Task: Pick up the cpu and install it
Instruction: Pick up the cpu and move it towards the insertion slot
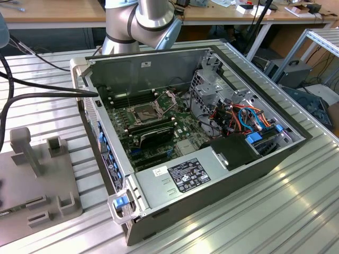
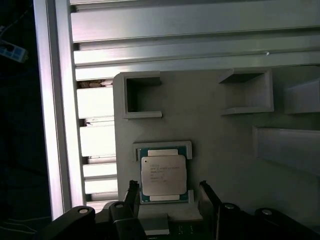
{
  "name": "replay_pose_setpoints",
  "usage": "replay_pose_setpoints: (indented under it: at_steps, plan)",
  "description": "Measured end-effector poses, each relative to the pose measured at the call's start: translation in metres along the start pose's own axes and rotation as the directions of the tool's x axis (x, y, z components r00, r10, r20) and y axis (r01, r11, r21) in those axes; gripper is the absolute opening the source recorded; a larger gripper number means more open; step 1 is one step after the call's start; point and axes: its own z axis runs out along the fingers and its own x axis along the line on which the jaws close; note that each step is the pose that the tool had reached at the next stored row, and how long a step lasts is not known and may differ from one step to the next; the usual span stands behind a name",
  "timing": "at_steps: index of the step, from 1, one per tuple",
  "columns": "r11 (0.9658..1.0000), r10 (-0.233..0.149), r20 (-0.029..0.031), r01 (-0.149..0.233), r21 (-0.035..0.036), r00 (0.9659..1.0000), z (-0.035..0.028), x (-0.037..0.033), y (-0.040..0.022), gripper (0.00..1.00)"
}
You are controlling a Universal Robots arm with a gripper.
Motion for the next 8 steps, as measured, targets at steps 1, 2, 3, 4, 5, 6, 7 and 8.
replay_pose_setpoints:
  at_steps: [1,2,3,4,5,6,7,8]
  plan:
    - [1.0000,0.000,0.0000,0.000,0.0000,1.0000,0.0000,0.0000,0.0000,0.60]
    - [1.0000,0.000,0.0000,0.000,0.0000,1.0000,0.0001,0.0000,0.0000,0.60]
    - [1.0000,0.000,0.0000,0.000,0.0000,1.0000,0.0002,0.0000,0.0000,0.60]
    - [1.0000,0.000,0.0000,0.000,-0.0001,1.0000,0.0089,0.0000,-0.0002,0.60]
    - [1.0000,0.000,0.0001,0.000,-0.0001,1.0000,0.0129,0.0001,-0.0002,0.60]
    - [1.0000,0.000,0.0001,0.000,-0.0001,1.0000,0.0146,0.0001,-0.0003,0.60]
    - [1.0000,0.000,0.0000,0.000,0.0000,1.0000,0.0159,0.0001,-0.0003,0.60]
    - [1.0000,0.000,0.0001,0.000,-0.0001,1.0000,0.0172,0.0001,-0.0003,0.60]
